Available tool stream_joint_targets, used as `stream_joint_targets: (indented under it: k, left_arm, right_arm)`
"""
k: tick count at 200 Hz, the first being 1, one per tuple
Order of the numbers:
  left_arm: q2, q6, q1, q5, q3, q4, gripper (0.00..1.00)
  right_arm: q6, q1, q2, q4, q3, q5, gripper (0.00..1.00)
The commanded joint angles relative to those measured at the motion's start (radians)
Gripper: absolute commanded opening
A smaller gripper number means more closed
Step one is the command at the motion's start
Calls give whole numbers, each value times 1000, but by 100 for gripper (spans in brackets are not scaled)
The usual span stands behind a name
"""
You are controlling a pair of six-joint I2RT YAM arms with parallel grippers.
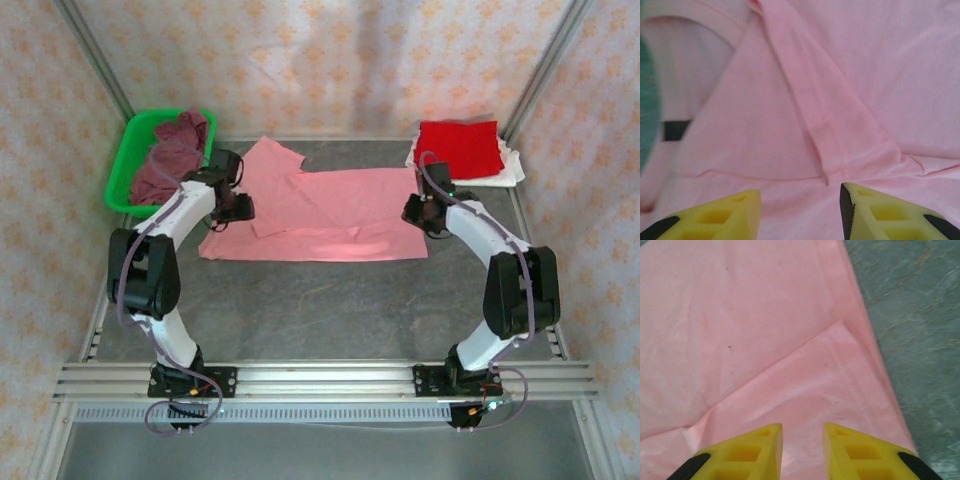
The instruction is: Fold and stack the t-shirts
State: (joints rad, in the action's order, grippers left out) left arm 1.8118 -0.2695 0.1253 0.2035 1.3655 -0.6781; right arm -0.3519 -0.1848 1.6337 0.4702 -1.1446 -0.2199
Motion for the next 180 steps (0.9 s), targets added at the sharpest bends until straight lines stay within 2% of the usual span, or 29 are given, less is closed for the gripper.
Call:
stream_joint_targets:
  k: [1,30,89,129,145,180]
  left_arm:
    - [56,-33,10,71,16,78,46]
    - [154,-45,21,99,65,80,48]
    - [218,-69,30,82,71,102,45]
    - [219,-85,37,71,66,111,24]
    - [204,-92,46,48,70,108,8]
    - [197,-110,65,4,121,62,4]
  right_arm:
    - [5,5,65,-32,-34,31,27]
    - [-30,6,96,-79,-43,-15,27]
    - [-23,7,100,-88,-27,-22,28]
    - [-22,15,92,-93,-6,-25,28]
    - [-22,15,94,-93,-4,-28,29]
    - [-24,16,93,-96,-4,-37,30]
